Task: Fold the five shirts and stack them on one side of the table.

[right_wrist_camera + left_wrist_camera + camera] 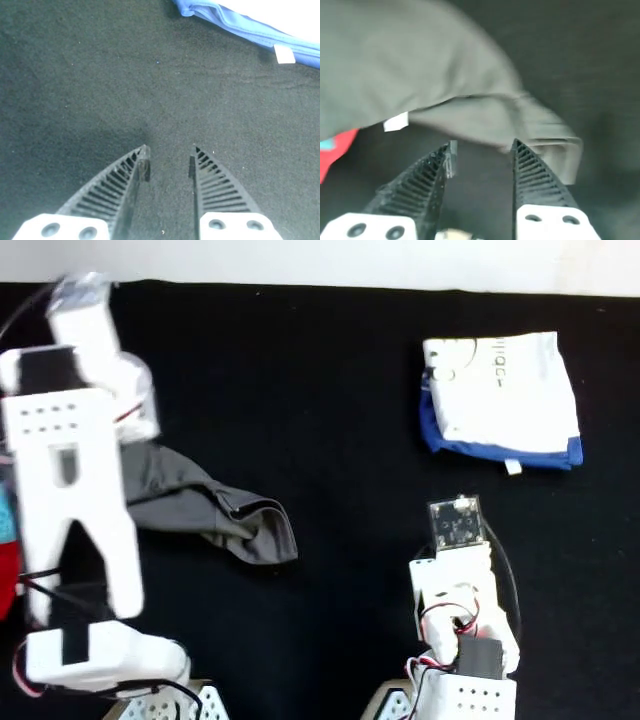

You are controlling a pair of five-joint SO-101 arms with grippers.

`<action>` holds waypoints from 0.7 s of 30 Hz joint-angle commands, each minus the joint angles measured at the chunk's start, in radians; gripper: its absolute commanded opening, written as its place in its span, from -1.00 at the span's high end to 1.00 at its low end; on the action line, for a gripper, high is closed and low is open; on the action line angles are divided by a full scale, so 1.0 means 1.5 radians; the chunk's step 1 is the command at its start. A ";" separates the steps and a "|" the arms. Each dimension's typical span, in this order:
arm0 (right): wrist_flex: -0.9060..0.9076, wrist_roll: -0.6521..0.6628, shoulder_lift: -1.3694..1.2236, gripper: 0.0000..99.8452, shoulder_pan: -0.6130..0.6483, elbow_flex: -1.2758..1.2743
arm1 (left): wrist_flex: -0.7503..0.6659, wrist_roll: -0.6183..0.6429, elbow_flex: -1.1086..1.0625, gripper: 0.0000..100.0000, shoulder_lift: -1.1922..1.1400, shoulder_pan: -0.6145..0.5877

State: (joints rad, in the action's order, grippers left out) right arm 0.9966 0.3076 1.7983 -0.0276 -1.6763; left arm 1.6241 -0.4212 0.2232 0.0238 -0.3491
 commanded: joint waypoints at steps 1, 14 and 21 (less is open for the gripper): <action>-0.001 -0.007 0.010 0.74 -0.006 -0.091 | -0.086 -0.047 -0.087 0.63 0.003 -0.135; -0.001 -0.007 0.010 0.74 -0.006 -0.091 | -0.256 -0.049 -0.198 0.63 -0.015 -0.300; -0.001 -0.007 0.010 0.74 -0.006 -0.091 | -0.278 -0.047 -0.202 0.63 -0.070 -0.298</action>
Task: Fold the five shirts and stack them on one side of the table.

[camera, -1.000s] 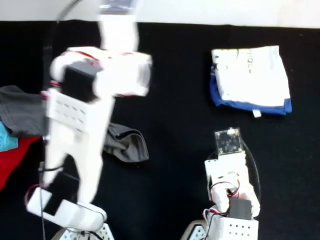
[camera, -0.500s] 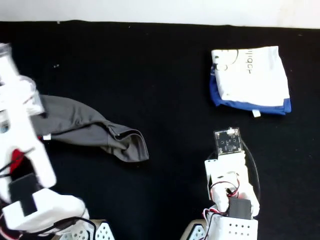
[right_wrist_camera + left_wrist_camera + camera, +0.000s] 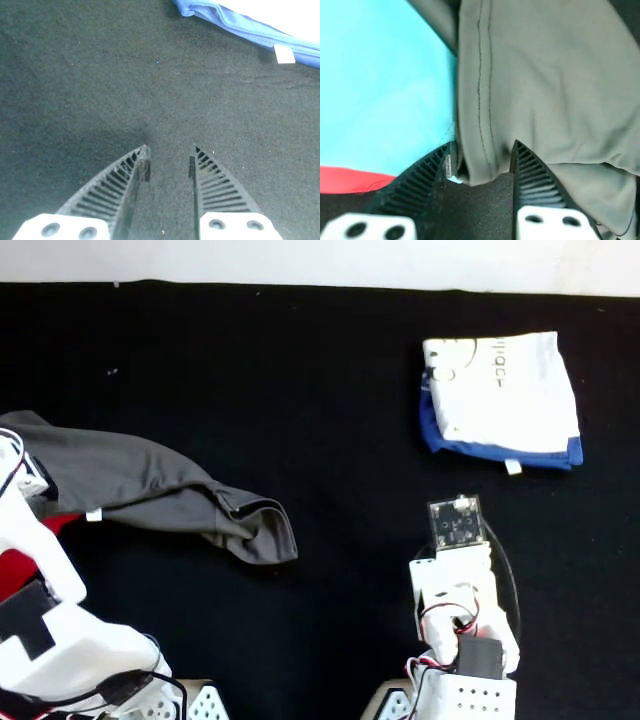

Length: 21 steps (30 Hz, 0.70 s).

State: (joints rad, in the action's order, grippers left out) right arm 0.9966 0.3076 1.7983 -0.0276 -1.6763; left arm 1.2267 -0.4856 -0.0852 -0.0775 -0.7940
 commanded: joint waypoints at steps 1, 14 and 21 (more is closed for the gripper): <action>-0.001 -0.007 0.010 0.74 -0.006 -0.091 | -0.014 -0.004 0.004 0.63 -0.007 -0.002; 0.001 -0.007 0.010 0.74 -0.006 -0.091 | 0.019 0.012 0.018 0.98 -0.004 0.100; 0.002 -0.007 0.011 0.74 0.027 -0.044 | 0.235 0.131 0.254 0.98 -0.004 0.187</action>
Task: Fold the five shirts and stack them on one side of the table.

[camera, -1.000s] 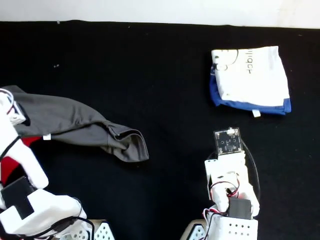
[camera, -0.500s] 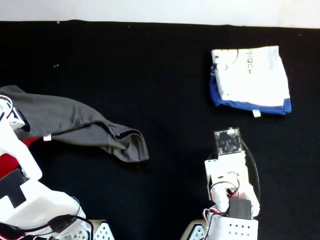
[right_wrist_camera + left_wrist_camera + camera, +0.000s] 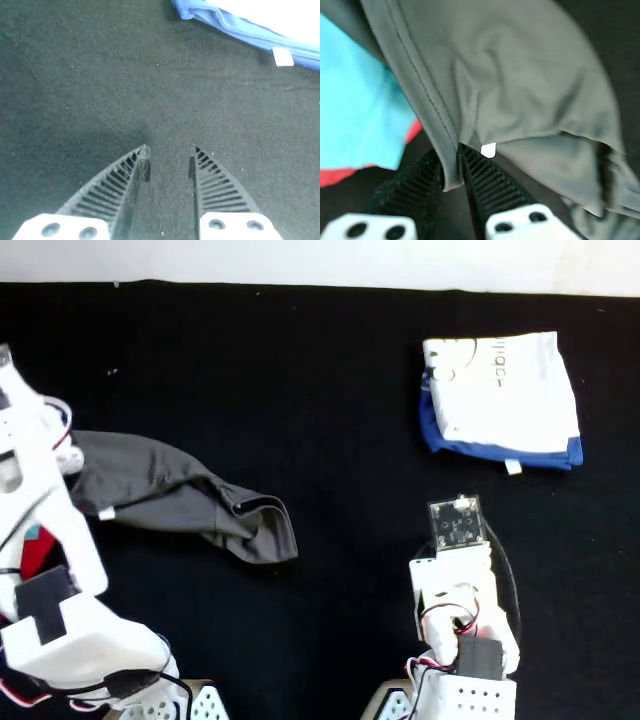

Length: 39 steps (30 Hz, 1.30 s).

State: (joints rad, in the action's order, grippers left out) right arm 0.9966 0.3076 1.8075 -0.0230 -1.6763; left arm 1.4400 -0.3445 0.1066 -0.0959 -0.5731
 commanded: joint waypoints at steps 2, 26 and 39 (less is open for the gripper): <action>0.002 -0.007 0.004 0.73 0.042 -0.024 | 0.160 0.051 0.220 0.98 0.009 0.063; 0.005 -0.144 -0.976 0.46 0.471 0.688 | 0.219 0.050 0.415 0.98 0.009 0.015; 0.102 -0.224 -1.284 0.49 0.595 0.980 | 0.218 0.050 0.413 0.98 0.008 -0.022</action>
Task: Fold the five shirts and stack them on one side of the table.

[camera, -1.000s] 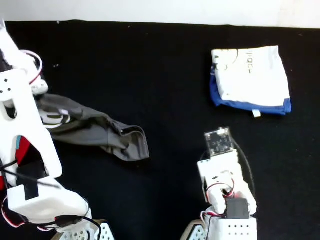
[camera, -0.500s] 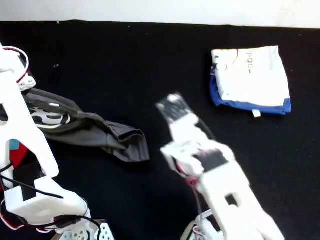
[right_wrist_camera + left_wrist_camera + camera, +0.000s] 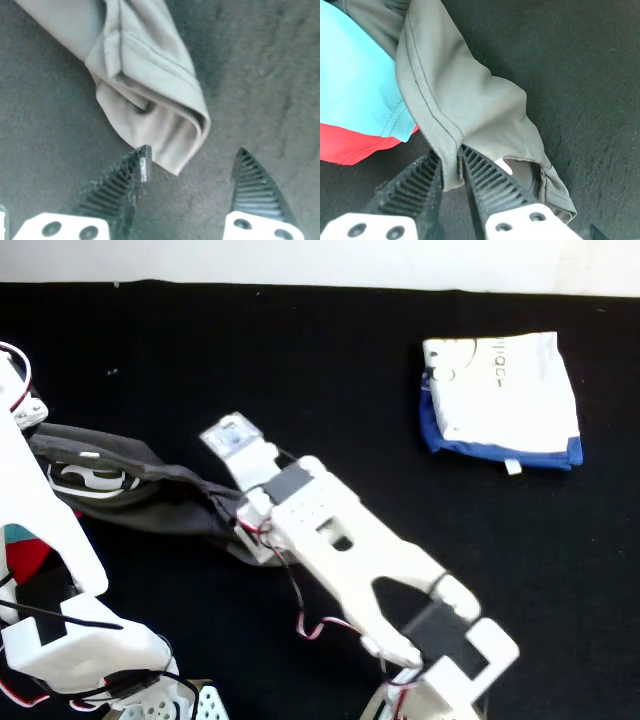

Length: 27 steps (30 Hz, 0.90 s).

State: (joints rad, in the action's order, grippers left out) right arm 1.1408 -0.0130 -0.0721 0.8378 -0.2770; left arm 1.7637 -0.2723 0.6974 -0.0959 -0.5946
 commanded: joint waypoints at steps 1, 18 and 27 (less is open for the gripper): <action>0.004 -0.010 -0.047 0.49 0.029 0.051 | 0.002 0.002 0.019 0.98 0.008 -0.009; -0.013 -0.005 -0.217 1.00 -0.013 0.117 | 0.002 0.002 0.018 0.98 0.008 -0.009; 0.046 -0.005 -0.132 0.99 -0.137 0.161 | 0.002 0.003 -0.010 0.98 0.004 -0.005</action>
State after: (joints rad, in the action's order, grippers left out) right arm 1.1745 -0.0192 -0.3790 0.7119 -0.0836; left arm 1.7637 -0.2723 0.6928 -0.0959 -0.5946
